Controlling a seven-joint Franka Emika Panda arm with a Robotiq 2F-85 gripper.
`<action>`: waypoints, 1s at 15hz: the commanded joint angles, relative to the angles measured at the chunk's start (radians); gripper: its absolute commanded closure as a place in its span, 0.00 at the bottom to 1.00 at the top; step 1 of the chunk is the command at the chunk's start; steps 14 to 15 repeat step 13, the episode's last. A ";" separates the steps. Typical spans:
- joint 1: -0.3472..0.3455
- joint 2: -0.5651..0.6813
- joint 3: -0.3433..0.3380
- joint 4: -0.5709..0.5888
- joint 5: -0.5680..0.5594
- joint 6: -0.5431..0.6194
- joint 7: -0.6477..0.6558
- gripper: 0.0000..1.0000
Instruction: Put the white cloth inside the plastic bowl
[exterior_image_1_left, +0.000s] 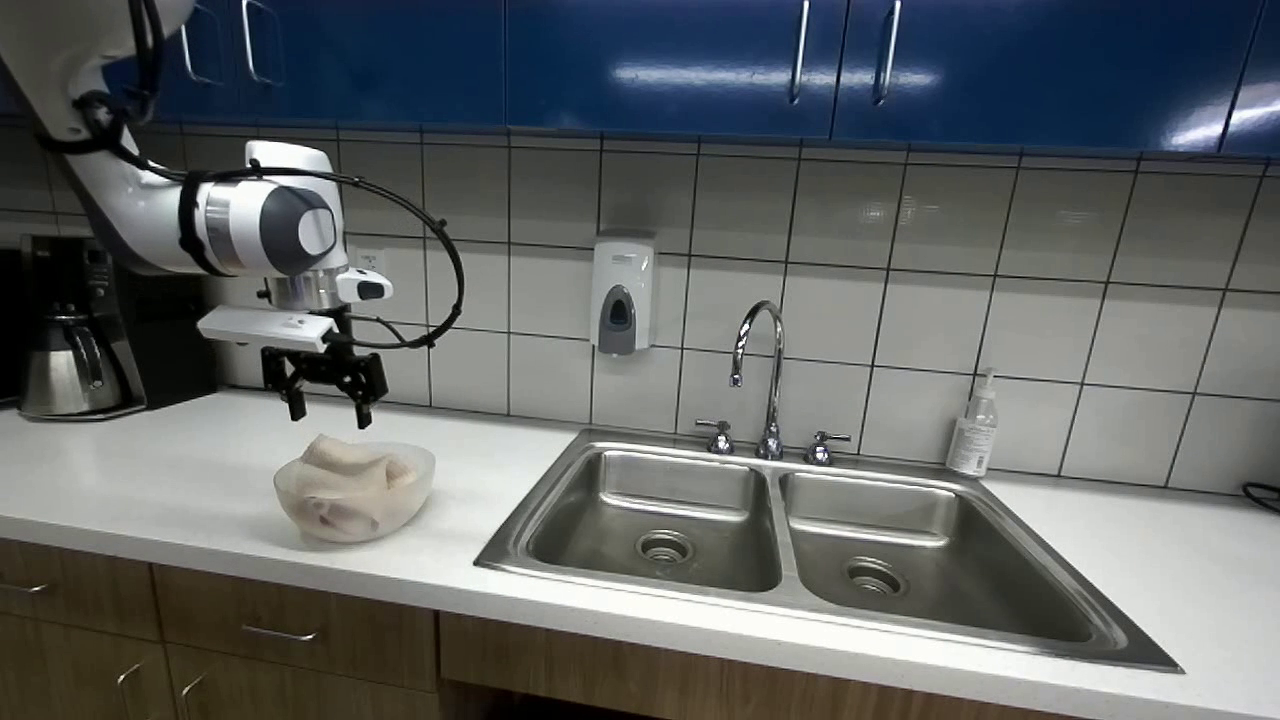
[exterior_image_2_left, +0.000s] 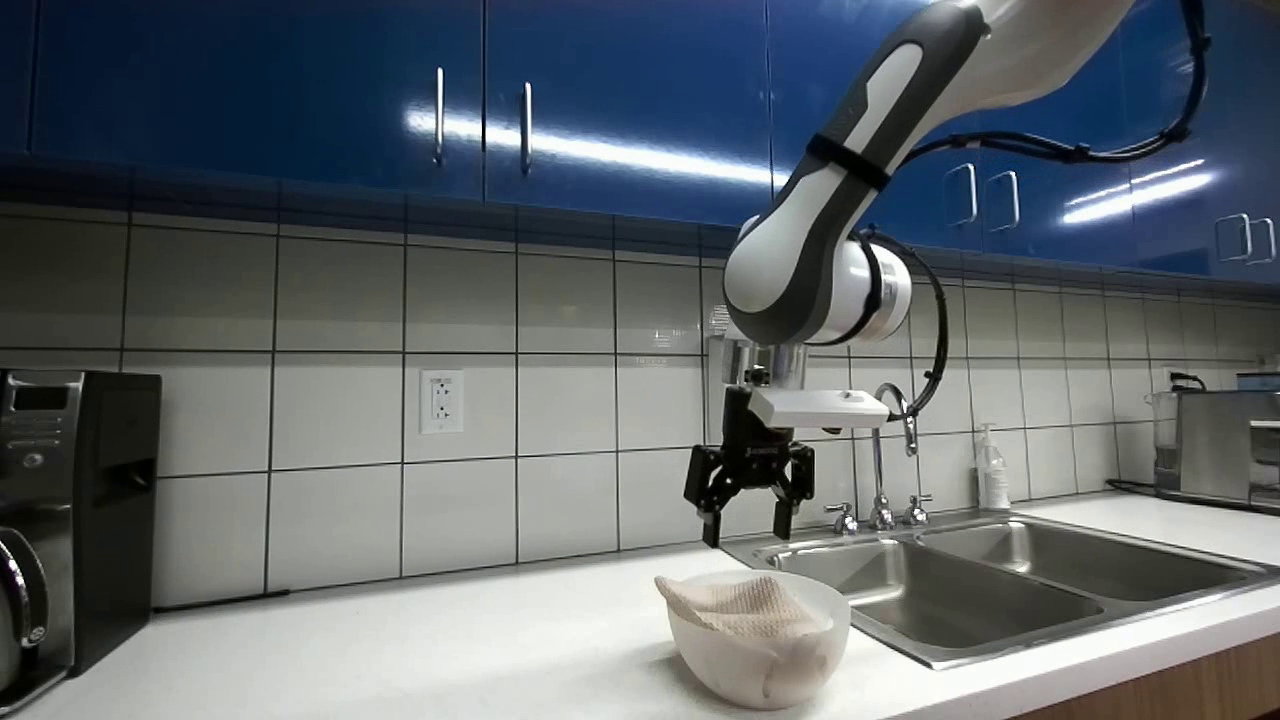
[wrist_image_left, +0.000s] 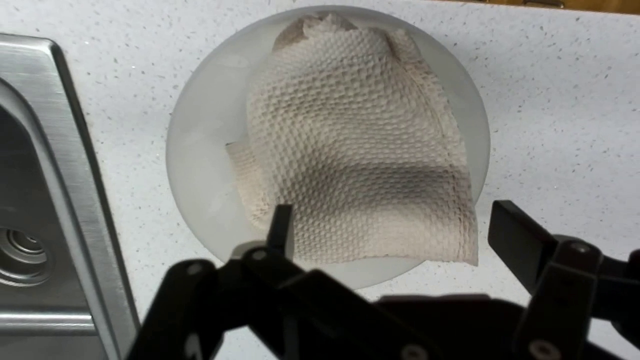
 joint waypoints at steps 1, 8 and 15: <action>-0.012 -0.109 0.010 -0.048 0.022 -0.069 -0.044 0.00; -0.007 -0.260 0.005 -0.126 0.036 -0.127 -0.088 0.00; -0.010 -0.262 0.011 -0.129 0.022 -0.113 -0.074 0.00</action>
